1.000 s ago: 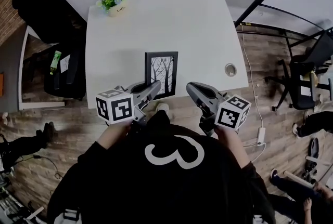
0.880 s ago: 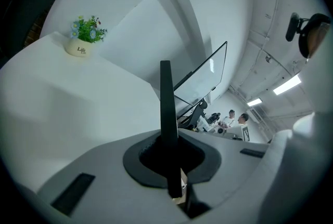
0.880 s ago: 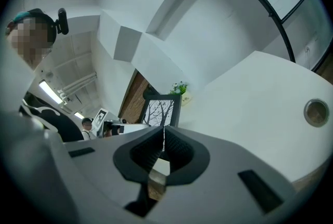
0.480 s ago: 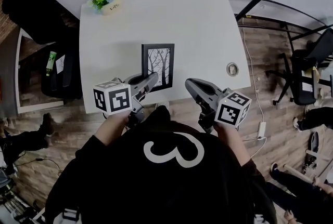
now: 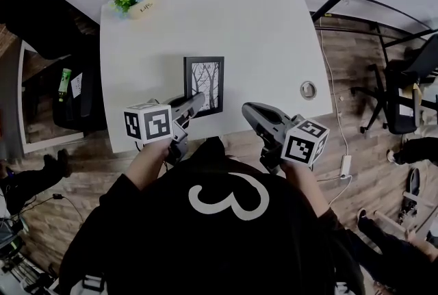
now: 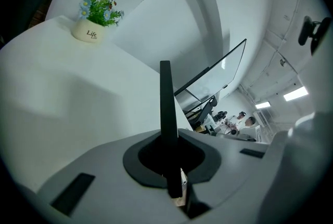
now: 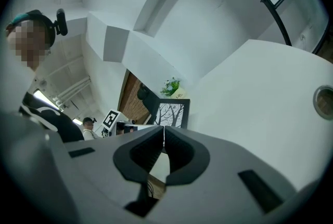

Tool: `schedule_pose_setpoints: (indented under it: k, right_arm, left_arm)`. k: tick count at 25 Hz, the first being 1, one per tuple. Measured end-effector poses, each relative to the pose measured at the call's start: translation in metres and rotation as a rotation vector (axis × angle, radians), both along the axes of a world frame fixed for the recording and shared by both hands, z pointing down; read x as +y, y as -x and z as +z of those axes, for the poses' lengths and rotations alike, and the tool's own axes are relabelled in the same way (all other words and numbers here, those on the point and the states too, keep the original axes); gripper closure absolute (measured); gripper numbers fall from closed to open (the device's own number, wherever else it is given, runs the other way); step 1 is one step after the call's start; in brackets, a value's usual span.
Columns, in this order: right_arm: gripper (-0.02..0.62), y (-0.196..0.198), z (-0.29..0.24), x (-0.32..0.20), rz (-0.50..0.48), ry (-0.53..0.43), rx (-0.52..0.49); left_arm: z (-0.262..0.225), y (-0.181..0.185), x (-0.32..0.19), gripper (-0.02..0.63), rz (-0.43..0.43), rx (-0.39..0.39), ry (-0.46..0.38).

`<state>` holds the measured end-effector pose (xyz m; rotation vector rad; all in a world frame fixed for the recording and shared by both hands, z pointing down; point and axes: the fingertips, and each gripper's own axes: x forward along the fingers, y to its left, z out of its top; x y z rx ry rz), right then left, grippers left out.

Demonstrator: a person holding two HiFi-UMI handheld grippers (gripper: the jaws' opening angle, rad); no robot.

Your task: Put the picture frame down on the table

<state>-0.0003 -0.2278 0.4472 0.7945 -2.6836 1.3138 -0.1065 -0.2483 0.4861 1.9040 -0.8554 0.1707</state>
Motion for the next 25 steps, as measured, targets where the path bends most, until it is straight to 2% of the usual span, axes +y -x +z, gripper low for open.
schedule_pose_setpoints:
  k: [6, 11, 25]
  right_arm:
    - [0.571, -0.002, 0.006, -0.004, 0.01, 0.021, 0.005]
    - [0.571, -0.002, 0.009, -0.008, 0.021, 0.032, 0.011]
    - [0.571, -0.007, 0.015, -0.011, 0.05, 0.047, 0.007]
  left_arm:
    - [0.018, 0.002, -0.005, 0.577, 0.001, 0.01, 0.046]
    - [0.033, 0.004, -0.009, 0.577, -0.001, -0.011, 0.067]
    - [0.053, 0.002, -0.014, 0.577, -0.008, 0.014, 0.128]
